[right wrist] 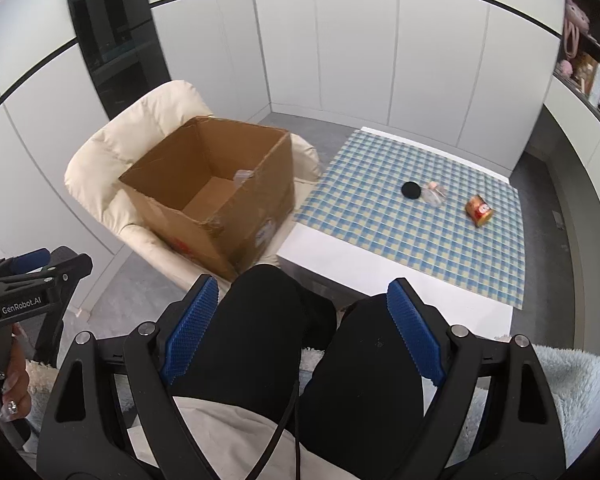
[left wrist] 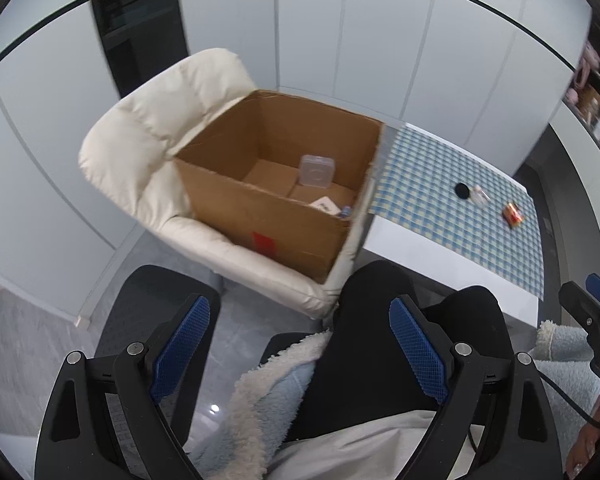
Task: Organize objects
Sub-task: 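Move both open tools toward the items on the checkered cloth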
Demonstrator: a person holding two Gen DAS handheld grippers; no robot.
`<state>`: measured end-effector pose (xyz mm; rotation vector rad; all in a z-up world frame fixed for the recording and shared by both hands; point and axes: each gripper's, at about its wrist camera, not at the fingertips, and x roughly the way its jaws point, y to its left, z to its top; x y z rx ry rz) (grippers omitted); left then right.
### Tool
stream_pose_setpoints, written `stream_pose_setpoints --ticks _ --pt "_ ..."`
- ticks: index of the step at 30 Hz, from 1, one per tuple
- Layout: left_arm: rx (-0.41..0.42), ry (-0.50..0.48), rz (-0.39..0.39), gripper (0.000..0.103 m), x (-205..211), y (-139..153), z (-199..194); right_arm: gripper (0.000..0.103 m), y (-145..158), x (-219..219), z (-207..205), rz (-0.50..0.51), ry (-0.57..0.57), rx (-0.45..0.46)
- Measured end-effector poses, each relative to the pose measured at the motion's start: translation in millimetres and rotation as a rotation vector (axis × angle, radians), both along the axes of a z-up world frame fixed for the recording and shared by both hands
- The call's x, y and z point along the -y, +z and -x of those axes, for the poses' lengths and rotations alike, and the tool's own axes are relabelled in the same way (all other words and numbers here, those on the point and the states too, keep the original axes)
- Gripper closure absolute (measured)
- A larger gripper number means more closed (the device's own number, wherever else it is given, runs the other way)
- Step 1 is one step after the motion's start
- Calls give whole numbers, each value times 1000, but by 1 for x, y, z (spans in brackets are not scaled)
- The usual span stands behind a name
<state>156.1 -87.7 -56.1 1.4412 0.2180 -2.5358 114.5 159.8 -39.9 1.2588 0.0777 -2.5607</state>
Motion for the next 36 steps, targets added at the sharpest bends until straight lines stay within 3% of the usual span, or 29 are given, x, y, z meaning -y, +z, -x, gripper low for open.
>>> stream_pose_setpoints --ticks 22,29,36 --pt "7 -323 5 11 -121 -10 61 14 -23 -122 -3 1 -329 47" --pt "38 -418 -74 11 -173 -22 76 14 -33 -160 -13 -1 -426 66" --pt "40 -509 -66 11 -223 -27 83 14 -47 -202 -22 6 -538 97"
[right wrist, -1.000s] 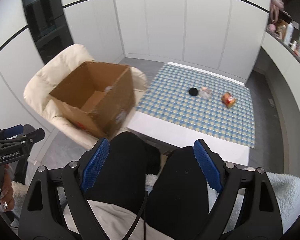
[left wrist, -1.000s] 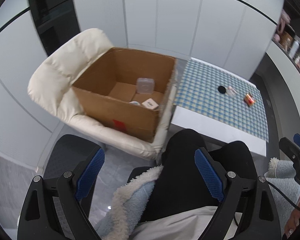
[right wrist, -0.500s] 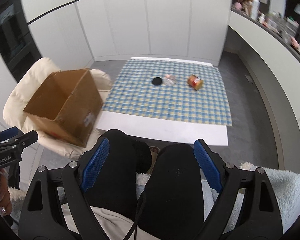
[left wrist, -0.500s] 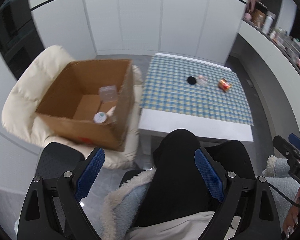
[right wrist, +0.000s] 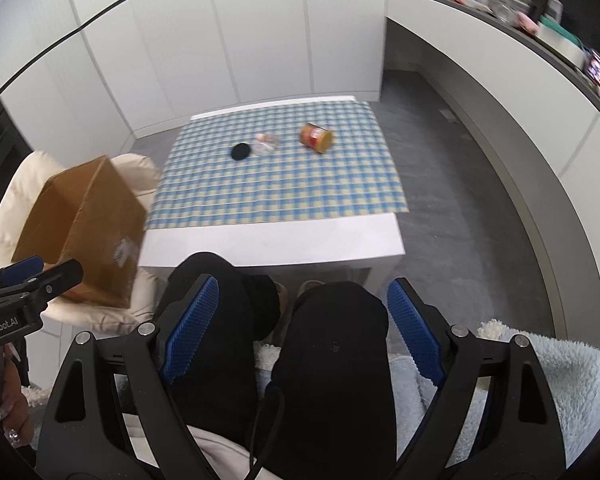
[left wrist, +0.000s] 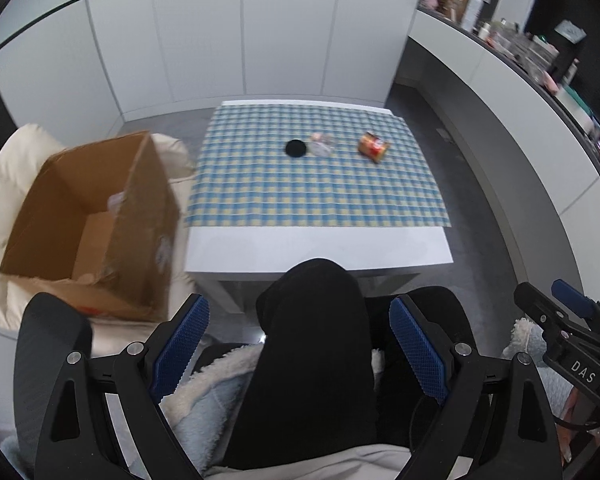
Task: Organize objects
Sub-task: 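Move both open tools toward the items on the checkered cloth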
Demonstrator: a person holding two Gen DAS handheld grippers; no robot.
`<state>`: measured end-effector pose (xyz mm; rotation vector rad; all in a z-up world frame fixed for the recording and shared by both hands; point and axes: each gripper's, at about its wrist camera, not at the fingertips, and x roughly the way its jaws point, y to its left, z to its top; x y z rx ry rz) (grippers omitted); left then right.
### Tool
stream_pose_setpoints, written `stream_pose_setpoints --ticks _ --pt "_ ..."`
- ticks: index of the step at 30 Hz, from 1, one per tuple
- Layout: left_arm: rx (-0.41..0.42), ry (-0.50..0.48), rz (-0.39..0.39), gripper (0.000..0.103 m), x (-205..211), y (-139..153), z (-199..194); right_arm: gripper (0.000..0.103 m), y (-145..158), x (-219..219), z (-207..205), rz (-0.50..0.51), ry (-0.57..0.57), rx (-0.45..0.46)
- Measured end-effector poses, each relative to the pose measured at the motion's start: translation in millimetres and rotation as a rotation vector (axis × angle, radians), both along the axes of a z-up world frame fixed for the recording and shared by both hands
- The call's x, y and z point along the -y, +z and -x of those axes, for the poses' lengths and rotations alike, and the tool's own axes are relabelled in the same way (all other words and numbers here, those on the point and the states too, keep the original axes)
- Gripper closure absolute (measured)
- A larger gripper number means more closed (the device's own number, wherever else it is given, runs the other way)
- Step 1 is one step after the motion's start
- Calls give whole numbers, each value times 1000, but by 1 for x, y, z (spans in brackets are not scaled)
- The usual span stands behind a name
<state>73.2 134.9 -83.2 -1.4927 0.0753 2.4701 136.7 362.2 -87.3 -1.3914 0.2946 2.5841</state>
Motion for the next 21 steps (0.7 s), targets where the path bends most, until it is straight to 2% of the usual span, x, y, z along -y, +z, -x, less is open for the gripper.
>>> stream_pose_setpoints --ticks 3,6,9,21 --pt "7 -20 10 11 -12 -4 1 14 -4 -16 -3 9 -33 4" --pt "-22 -46 45 11 -25 -6 -2 14 -7 -29 -6 14 -52 7" --pt "-5 -63 31 11 -33 -10 1 14 -6 -37 -8 12 -71 5" --pt "-1 -34 57 11 -28 -21 19 14 -17 -54 -1 29 -95 -3"
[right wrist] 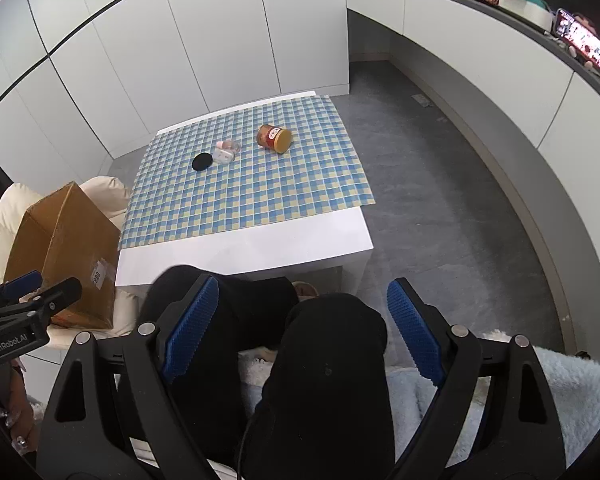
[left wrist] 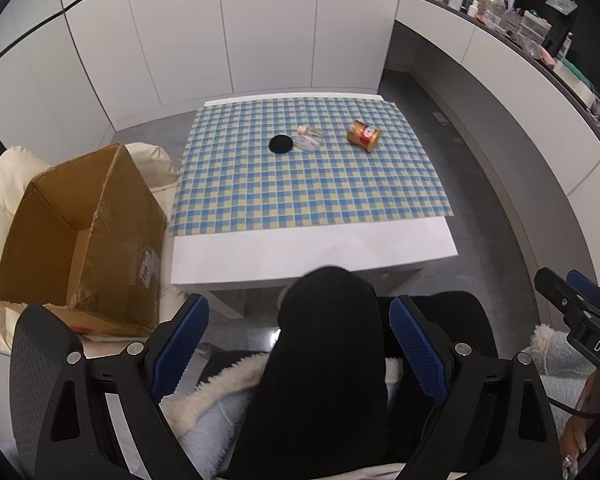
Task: Organize objects
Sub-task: 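Move both open tools toward the items on the checkered cloth, then grasp the clear two-well case with the right tool while the left tool grasps the black puff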
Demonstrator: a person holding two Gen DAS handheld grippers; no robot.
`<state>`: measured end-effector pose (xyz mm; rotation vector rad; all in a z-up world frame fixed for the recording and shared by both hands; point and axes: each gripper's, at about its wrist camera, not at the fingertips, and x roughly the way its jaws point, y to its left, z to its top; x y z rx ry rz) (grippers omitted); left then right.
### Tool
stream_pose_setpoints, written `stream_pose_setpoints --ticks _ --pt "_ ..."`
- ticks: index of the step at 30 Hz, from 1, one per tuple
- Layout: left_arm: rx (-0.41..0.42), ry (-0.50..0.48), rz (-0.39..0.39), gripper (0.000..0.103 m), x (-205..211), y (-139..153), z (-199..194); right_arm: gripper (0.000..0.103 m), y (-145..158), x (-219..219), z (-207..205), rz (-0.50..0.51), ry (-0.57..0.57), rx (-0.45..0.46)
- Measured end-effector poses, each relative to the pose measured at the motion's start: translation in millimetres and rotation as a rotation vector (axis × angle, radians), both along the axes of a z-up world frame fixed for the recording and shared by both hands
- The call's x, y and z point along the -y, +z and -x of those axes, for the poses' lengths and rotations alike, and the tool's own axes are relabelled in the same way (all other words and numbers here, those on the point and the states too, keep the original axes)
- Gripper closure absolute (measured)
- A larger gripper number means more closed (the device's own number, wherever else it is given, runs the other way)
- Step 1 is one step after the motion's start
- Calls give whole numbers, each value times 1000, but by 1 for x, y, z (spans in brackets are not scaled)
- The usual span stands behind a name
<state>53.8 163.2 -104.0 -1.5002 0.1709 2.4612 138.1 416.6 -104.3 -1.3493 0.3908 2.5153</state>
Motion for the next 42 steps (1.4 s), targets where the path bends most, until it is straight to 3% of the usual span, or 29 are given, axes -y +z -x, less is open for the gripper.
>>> stream_pose_setpoints --ticks 11,23,26,36,42 --pt "-7 140 -26 11 20 -30 60 14 -40 -8 72 31 42 -9" --pt "45 236 -18 11 15 -109 163 14 -109 -11 193 84 82 42" --pt "67 278 17 11 15 -133 196 14 -137 -8 228 141 69 69" --pt "143 372 -28 11 22 -200 279 14 -214 2 349 295 -97 69" --pt "176 394 -36 11 23 -224 303 14 -243 22 404 255 -116 94"
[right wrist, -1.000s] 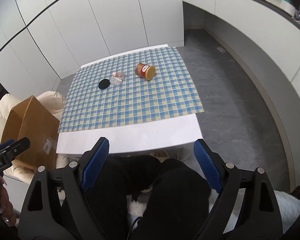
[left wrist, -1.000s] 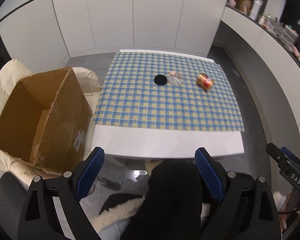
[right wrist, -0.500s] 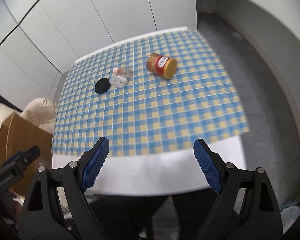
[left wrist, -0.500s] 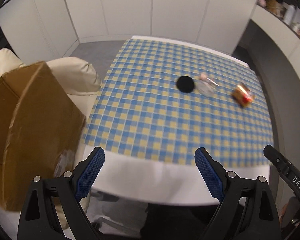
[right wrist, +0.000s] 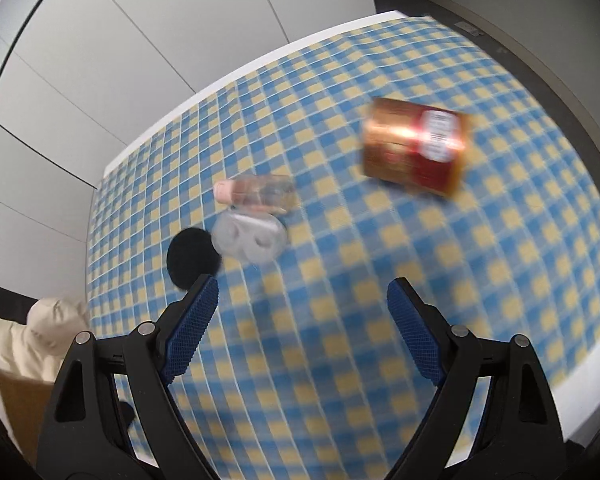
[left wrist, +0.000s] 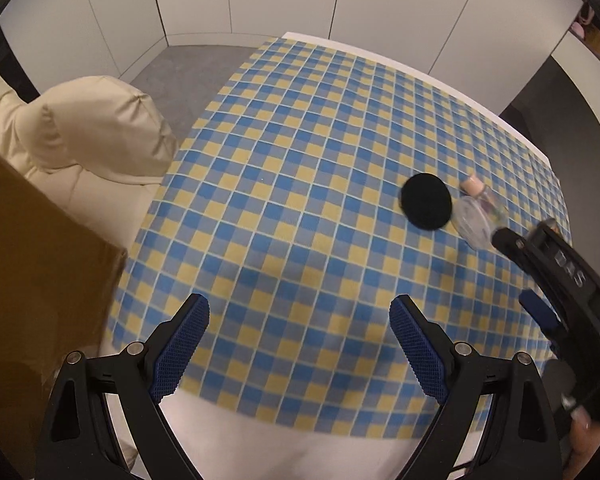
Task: Organize objects
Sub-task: 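Grasp the clear two-well case with the right tool while the left tool grasps the black puff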
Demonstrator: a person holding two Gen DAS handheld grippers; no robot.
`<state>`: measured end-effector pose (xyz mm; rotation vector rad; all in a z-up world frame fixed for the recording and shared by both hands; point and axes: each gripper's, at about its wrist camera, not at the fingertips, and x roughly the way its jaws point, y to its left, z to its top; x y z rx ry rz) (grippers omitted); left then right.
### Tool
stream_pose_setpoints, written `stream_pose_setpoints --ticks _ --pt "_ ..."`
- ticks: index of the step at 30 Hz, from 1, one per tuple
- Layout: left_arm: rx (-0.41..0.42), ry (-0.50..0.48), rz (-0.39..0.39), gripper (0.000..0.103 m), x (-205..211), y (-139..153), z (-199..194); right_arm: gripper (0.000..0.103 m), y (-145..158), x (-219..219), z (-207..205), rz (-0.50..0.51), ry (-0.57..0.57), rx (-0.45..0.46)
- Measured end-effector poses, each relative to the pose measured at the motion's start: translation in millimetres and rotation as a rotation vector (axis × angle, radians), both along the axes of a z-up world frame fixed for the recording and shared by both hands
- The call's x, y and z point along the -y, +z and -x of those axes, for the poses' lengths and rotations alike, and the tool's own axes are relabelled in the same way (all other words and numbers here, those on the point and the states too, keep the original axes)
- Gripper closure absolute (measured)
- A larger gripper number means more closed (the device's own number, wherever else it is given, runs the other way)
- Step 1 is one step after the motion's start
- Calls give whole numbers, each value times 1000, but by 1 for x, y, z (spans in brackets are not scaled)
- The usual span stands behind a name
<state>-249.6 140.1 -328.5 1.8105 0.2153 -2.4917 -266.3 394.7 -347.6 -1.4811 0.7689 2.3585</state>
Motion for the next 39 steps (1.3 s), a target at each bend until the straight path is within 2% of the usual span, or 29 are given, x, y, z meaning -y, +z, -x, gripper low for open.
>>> stream_pose_setpoints --ticks 7,11,16,18,20,25,28,36,39 --pt "7 21 4 11 10 -12 9 14 -14 21 41 -36 16 -8" --pt "14 29 6 11 16 -18 11 14 -23 32 53 -104 45 4" --pt "20 27 24 11 15 -26 11 28 -23 30 46 -147 32 8" --pt "24 19 17 11 11 -29 12 38 -23 30 43 -168 46 4" --pt "26 11 13 11 7 -33 13 43 -24 33 40 -214 78 9" --pt "16 8 29 11 -5 -38 18 43 -24 29 30 -232 159 0" --pt "4 19 -2 11 -9 -38 22 43 -24 20 24 -244 197 10" --pt "-38 -5 -21 12 -45 -45 51 43 -22 -4 2 -209 209 5" --pt "-52 -45 1 12 -65 -46 63 43 -24 -6 2 -204 212 3"
